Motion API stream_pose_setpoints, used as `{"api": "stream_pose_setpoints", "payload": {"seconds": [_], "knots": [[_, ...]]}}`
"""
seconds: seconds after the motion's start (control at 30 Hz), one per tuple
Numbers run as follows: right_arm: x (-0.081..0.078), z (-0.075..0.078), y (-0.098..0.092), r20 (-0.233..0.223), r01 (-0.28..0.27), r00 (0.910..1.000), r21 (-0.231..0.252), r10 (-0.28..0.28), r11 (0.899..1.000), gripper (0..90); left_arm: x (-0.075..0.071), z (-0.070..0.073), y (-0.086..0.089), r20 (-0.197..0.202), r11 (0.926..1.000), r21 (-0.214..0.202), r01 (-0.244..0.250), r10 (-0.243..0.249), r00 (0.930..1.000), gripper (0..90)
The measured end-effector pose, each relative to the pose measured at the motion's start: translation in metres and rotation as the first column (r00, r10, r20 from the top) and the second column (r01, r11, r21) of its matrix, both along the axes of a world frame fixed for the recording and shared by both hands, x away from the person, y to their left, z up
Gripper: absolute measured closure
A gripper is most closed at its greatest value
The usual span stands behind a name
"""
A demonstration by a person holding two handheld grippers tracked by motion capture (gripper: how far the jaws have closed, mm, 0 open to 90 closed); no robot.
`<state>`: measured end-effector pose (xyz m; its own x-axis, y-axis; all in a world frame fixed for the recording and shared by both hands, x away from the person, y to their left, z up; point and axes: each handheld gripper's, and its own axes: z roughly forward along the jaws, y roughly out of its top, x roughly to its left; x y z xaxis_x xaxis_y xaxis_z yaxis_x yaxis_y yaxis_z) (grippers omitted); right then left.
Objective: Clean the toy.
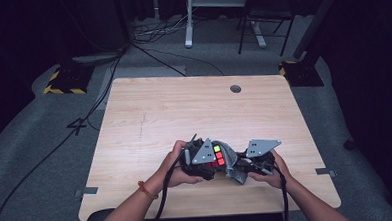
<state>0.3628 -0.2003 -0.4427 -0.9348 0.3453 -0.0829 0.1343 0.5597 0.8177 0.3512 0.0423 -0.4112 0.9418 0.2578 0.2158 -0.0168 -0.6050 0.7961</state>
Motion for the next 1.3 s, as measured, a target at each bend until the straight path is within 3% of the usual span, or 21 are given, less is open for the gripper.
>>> {"api": "stream_pose_setpoints", "payload": {"seconds": [0.23,0.53,0.77,0.93,1.03,1.2,1.3], "knots": [[-0.010,0.011,0.000,0.027,-0.019,0.9995,0.039,0.018,0.999,79.1,0.002,-0.006,-0.002,-0.012,0.9996,0.025,-0.013,0.013,0.9998,33.4],[-0.013,0.021,-0.002,0.056,-0.003,0.9984,0.090,-0.002,0.996,79.1,-0.001,-0.014,-0.012,-0.036,0.9970,0.070,0.032,-0.030,0.9989,33.5],[-0.006,0.014,-0.003,0.058,0.034,0.9977,0.044,-0.036,0.998,79.1,-0.007,-0.008,-0.012,-0.025,0.9972,0.039,0.063,-0.062,0.9977,33.5],[-0.001,0.004,-0.002,0.014,0.031,0.9994,0.009,-0.032,0.999,79.1,-0.006,-0.002,-0.006,-0.011,0.9985,0.005,0.054,-0.054,0.9985,33.5],[0.002,-0.002,-0.003,-0.031,0.023,0.9992,0.003,-0.023,1.000,79.1,-0.003,0.001,-0.001,-0.022,0.9987,-0.037,0.035,-0.036,0.9991,33.5],[0.004,-0.004,-0.003,-0.090,0.007,0.9959,0.047,-0.003,0.999,79.1,-0.001,0.000,0.001,-0.021,0.9984,-0.053,0.021,-0.023,0.9995,33.4],[0.003,0.001,-0.006,-0.105,0.012,0.9945,0.093,-0.002,0.996,79.4,0.003,-0.004,0.001,-0.052,0.9983,-0.056,0.015,-0.018,0.9985,33.1]]}}
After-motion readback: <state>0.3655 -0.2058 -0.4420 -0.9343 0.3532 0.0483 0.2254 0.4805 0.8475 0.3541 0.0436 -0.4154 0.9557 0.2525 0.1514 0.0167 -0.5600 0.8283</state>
